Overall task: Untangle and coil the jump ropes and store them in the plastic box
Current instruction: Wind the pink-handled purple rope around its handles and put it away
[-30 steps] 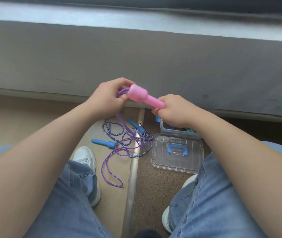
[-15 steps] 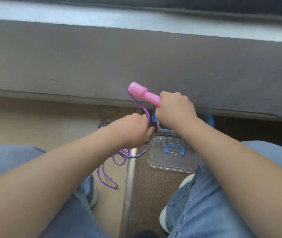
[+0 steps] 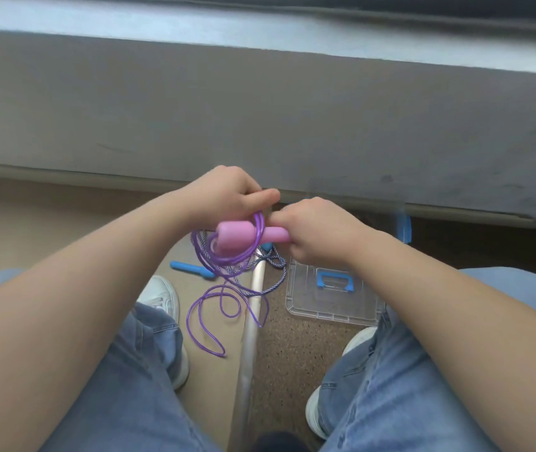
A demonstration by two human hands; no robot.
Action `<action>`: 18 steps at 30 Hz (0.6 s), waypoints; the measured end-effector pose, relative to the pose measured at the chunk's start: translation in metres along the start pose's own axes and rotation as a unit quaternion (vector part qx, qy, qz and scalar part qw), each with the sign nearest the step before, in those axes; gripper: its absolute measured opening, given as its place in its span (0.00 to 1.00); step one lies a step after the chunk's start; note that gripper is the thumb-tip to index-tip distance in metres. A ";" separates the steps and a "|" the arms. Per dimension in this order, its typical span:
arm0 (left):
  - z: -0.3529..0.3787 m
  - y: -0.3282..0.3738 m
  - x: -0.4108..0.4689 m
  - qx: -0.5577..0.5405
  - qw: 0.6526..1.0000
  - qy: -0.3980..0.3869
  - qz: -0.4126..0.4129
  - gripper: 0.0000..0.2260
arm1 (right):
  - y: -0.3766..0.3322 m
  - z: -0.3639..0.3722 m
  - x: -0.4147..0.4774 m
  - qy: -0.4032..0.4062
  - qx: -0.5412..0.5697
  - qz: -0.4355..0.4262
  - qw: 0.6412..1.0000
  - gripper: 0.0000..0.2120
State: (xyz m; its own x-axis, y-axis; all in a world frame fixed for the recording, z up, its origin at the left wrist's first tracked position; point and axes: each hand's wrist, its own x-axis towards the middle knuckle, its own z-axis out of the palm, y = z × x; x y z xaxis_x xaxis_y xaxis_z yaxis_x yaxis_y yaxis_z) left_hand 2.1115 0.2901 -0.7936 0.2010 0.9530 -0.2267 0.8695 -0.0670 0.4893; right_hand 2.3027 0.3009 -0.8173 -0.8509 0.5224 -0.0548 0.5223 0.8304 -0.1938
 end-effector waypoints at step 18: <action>0.028 0.009 -0.011 -0.164 0.959 -0.197 -0.117 0.13 | 0.027 -0.001 -0.001 0.056 0.070 0.357 0.930 0.04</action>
State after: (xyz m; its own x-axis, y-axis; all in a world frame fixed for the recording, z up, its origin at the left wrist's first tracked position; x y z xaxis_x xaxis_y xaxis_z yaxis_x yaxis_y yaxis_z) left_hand 2.1296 0.2709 -0.8102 0.2281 0.7401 -0.6326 0.7366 0.2938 0.6092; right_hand 2.3174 0.3226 -0.8215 -0.2756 0.9540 -0.1179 0.9325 0.2355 -0.2740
